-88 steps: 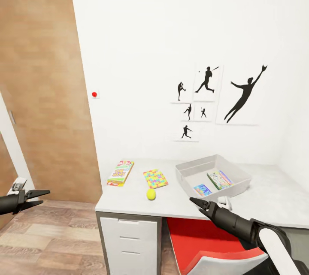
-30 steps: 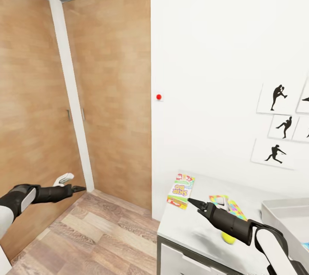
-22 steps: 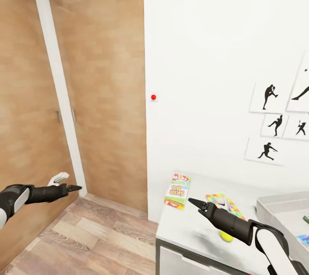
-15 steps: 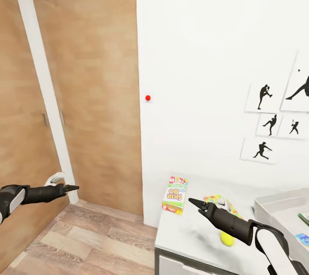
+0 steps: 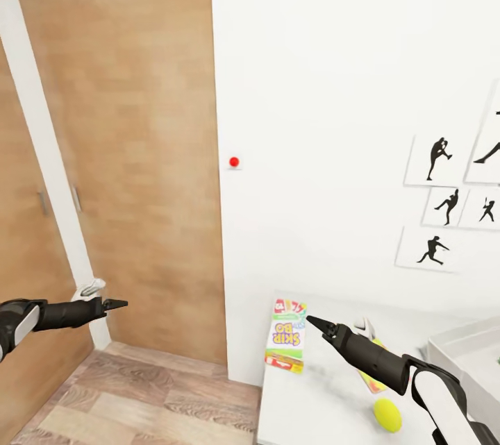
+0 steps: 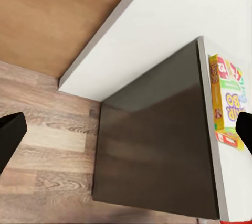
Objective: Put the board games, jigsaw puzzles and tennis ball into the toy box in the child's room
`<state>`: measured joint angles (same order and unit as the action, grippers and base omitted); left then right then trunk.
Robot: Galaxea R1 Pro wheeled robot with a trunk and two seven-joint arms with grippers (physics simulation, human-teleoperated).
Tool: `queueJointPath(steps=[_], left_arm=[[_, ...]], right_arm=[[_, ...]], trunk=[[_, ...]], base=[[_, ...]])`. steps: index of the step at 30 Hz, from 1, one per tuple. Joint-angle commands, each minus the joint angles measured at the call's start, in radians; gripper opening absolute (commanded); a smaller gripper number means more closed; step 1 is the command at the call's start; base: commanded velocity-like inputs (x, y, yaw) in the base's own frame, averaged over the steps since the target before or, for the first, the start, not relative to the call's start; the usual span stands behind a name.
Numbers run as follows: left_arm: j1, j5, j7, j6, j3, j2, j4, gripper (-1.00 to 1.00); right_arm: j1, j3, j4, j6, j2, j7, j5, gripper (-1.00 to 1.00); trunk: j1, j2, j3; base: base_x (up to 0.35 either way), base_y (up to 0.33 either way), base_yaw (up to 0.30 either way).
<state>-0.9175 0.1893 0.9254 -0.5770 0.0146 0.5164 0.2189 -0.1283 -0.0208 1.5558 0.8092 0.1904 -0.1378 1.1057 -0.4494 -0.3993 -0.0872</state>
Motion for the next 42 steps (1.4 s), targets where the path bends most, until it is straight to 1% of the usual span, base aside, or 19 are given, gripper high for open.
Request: queueJointPath(steps=[1,5,13,26,31,42], left_arm=[[0.000,0.007,0.003,-0.009,0.001,0.001,0.000,1.00],[0.002,0.006,0.018,-0.008,0.001,0.001,0.000,1.00],[0.003,0.005,0.029,-0.008,0.001,0.001,0.000,1.00],[0.003,0.005,0.029,-0.009,0.001,0.001,0.000,1.00],[0.003,0.005,0.029,-0.008,0.001,0.001,0.000,1.00],[0.003,0.005,0.030,-0.007,0.001,0.001,0.000,1.00]], right_arm=[[-0.001,-0.001,0.000,0.004,0.000,-0.006,-0.005,1.00],[-0.001,0.000,0.000,0.003,0.000,-0.005,-0.006,1.00],[-0.001,0.001,0.000,0.002,0.000,-0.005,-0.006,1.00],[-0.001,0.000,0.000,0.002,0.000,-0.004,-0.006,1.00],[-0.001,0.001,0.000,0.001,0.000,-0.003,-0.006,1.00],[-0.001,0.001,0.000,0.000,-0.001,-0.002,-0.006,1.00]], trunk=[[-0.001,-0.001,0.000],[-0.001,-0.001,0.000],[-0.001,-0.001,0.000],[-0.001,-0.001,0.000],[-0.001,-0.001,0.000],[-0.001,-0.001,0.000]], base=[[0.122,0.183,-0.227],[0.162,0.137,-0.200],[0.105,0.020,-0.064],[0.011,0.019,-0.240],[0.126,0.127,-0.050],[0.136,0.032,-0.004]])
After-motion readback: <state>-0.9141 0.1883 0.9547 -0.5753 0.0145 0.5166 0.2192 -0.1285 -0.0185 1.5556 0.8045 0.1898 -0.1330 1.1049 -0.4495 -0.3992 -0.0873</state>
